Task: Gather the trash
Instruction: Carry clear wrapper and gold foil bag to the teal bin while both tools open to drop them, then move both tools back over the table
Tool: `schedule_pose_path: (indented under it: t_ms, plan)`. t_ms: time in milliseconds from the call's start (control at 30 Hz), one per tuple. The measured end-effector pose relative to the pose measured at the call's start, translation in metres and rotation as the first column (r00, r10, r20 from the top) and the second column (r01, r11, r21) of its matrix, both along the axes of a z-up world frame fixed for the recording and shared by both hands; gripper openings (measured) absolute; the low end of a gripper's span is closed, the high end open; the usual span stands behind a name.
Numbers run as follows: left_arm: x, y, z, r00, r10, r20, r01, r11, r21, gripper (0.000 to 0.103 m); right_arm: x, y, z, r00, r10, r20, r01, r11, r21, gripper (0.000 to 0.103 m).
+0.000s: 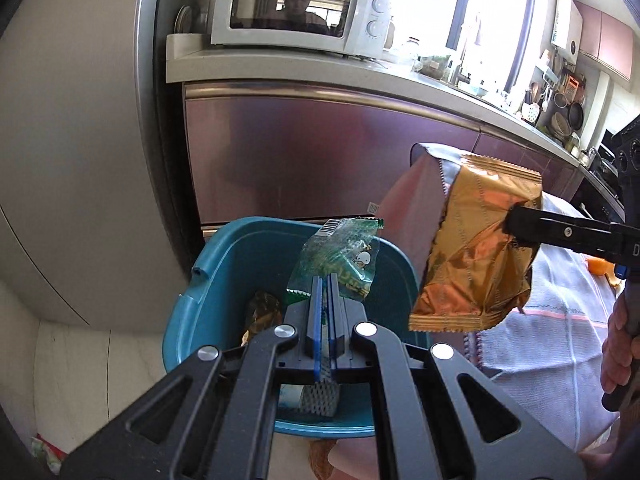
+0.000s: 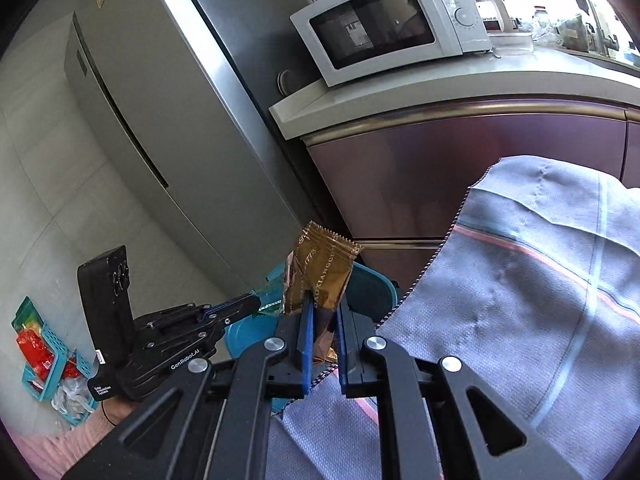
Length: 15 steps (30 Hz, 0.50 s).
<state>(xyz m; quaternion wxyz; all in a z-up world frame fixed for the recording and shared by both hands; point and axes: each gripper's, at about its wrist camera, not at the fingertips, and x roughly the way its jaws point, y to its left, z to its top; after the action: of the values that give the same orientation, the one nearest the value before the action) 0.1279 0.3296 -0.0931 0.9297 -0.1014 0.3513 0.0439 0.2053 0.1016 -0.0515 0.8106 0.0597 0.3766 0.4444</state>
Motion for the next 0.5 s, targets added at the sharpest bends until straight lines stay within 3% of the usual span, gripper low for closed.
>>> schedule_pose_path:
  t_ms: [267,333,433,500]
  plan:
    - [0.012,0.005,-0.018,0.999,0.007,-0.049,-0.008,1.000,-0.011,0.005,0.013,0.038,-0.023,0.999,0.021,-0.049,-0.026,0.995,-0.099,0.011]
    - [0.015,0.006,-0.022,0.998,0.011,-0.060,-0.012,1.000,-0.016,0.005,0.016,0.049,-0.029,0.998,0.023,-0.059,-0.030,0.991,-0.130,0.014]
    - [0.019,0.007,-0.029,0.997,0.007,-0.075,-0.009,0.999,-0.031,0.006,0.020,0.057,-0.037,0.996,0.017,-0.092,-0.031,0.987,-0.157,0.026]
    - [0.020,0.007,-0.033,0.997,0.008,-0.079,-0.010,0.999,-0.033,0.006,0.020,0.055,-0.036,0.996,0.008,-0.091,-0.022,0.989,-0.149,0.027]
